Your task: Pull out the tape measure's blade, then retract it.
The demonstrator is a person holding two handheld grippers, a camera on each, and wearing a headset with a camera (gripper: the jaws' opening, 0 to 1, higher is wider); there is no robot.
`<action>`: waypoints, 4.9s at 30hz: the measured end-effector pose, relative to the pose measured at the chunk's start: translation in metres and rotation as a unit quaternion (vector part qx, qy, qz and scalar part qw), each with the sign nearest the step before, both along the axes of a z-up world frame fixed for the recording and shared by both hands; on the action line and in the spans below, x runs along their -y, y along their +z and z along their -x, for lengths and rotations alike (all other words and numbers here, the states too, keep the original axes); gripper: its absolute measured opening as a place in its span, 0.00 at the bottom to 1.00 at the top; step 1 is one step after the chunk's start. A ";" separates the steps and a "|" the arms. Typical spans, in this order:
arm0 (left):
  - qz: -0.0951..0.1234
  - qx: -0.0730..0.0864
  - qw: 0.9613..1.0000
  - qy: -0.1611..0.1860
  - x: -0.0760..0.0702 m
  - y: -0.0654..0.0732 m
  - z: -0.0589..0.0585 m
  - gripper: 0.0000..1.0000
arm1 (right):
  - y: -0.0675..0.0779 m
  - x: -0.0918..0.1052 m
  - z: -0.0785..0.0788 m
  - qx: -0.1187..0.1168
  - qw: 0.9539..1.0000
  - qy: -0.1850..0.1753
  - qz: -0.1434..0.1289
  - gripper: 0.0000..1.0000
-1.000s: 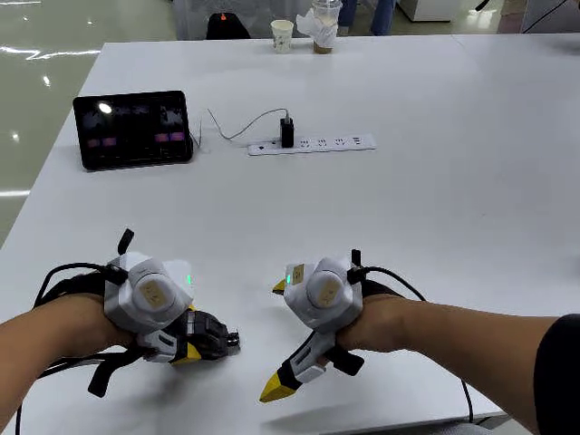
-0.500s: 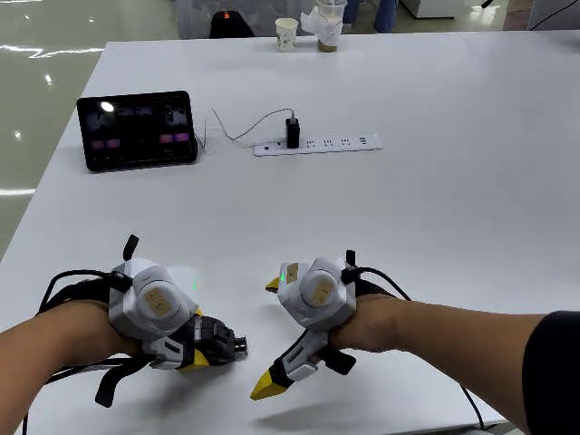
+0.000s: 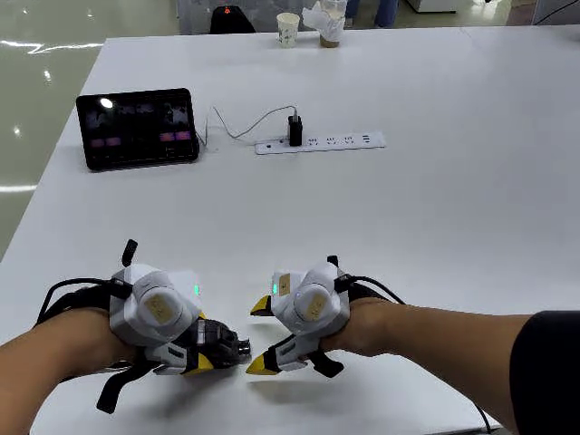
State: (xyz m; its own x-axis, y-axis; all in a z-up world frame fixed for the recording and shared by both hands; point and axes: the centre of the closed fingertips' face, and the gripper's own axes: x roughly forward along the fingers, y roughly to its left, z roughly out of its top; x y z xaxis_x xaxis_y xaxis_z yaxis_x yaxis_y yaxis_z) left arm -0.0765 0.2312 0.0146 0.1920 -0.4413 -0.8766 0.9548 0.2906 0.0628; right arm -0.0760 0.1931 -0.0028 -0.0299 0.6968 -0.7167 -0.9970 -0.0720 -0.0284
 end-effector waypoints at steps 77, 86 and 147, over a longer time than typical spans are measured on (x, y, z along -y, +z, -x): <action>-0.005 0.007 1.000 0.001 0.001 -0.001 0.000 0.31 | -0.011 0.014 0.004 -0.024 0.999 0.022 0.042 0.10; -0.003 0.006 1.000 -0.001 0.002 -0.001 0.001 0.31 | -0.011 0.018 0.003 -0.023 0.998 0.023 0.045 0.10; -0.003 0.006 1.000 -0.007 0.003 -0.001 0.002 0.32 | -0.011 0.054 0.000 -0.037 0.998 0.013 0.059 0.11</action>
State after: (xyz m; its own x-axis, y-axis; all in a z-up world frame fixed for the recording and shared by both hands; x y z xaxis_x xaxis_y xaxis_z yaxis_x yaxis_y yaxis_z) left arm -0.0786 0.2281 0.0140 0.1955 -0.4388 -0.8770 0.9580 0.2767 0.0751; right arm -0.0759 0.1390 -0.0138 -0.1024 0.6067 -0.7883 -0.9938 -0.0965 0.0548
